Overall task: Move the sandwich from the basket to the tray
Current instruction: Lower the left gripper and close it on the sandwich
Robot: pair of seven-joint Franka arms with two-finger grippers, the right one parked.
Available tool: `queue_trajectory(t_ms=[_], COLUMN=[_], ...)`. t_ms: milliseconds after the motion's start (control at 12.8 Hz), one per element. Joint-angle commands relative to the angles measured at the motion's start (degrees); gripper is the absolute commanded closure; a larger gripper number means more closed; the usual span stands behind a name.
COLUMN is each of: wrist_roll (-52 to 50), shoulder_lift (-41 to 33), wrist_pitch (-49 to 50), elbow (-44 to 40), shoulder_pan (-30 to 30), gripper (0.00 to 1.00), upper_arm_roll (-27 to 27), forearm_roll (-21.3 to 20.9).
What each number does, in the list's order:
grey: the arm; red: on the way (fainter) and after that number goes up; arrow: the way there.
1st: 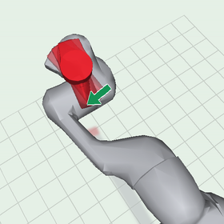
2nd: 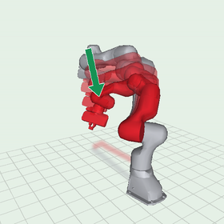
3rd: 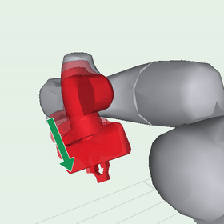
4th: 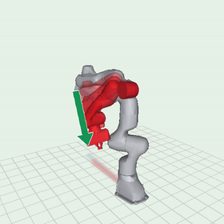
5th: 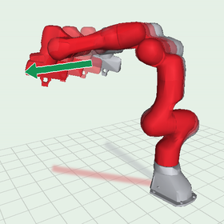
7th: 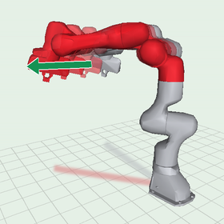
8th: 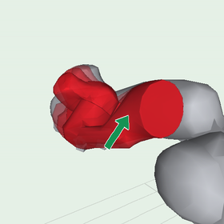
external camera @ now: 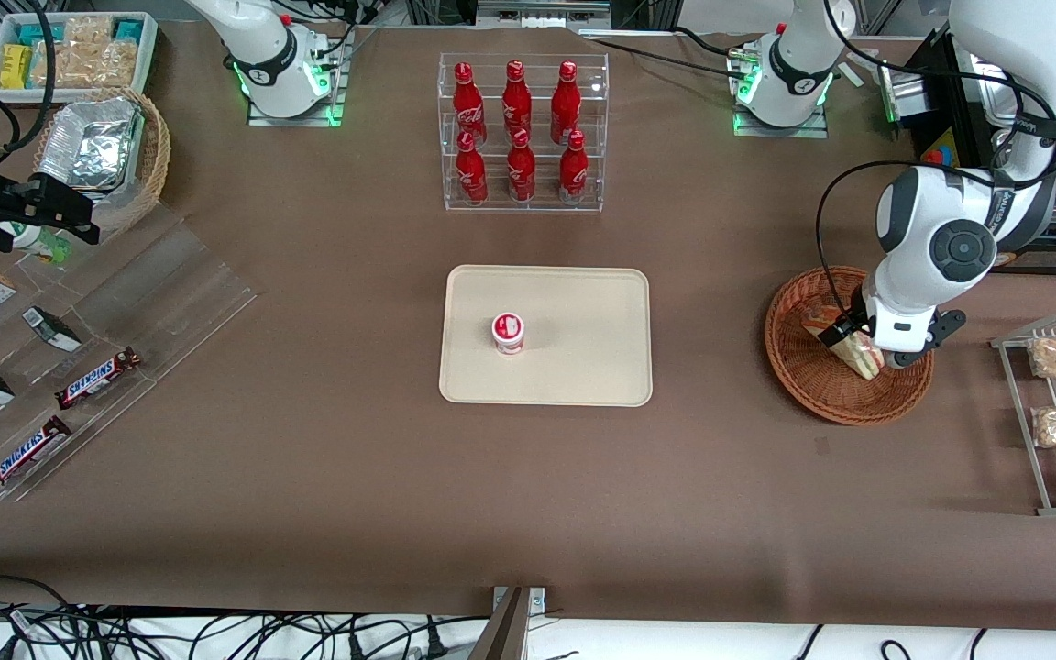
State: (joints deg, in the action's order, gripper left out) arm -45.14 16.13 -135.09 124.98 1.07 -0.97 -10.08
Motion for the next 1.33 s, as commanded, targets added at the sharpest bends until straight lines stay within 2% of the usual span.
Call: queue_trajectory(t_ms=[0, 78, 157, 235, 314, 627, 1020, 1255], wrist_roll=[-3.98, -4.25, -4.26, -4.26, -4.26, -3.38, 11.89, 18.92], shoulder_lift=[-1.98, -1.8, -1.8, -1.71, -1.8, -2.42, -2.94, -2.94], wrist_pitch=[-0.44, -0.44, -0.44, -0.44, -0.44, 1.83, 26.76, 35.57], elbow=[1.67, 1.67, 1.67, 1.58, 1.5, -1.13, -18.77, -26.79], shoulder_pan=[-0.2, -0.28, -0.2, -0.2, -0.2, -0.2, -0.2, -0.2], gripper=[0.0, 0.18, 0.43, 0.59, 0.64, 0.64, 0.66, 0.66], upper_arm_roll=[-0.26, -0.26, -0.26, -0.26, -0.26, -1.39, -4.74, -6.32], forearm_roll=[-3.45, -3.63, -3.64, -3.64, -3.64, -3.64, -3.64, -2.76])
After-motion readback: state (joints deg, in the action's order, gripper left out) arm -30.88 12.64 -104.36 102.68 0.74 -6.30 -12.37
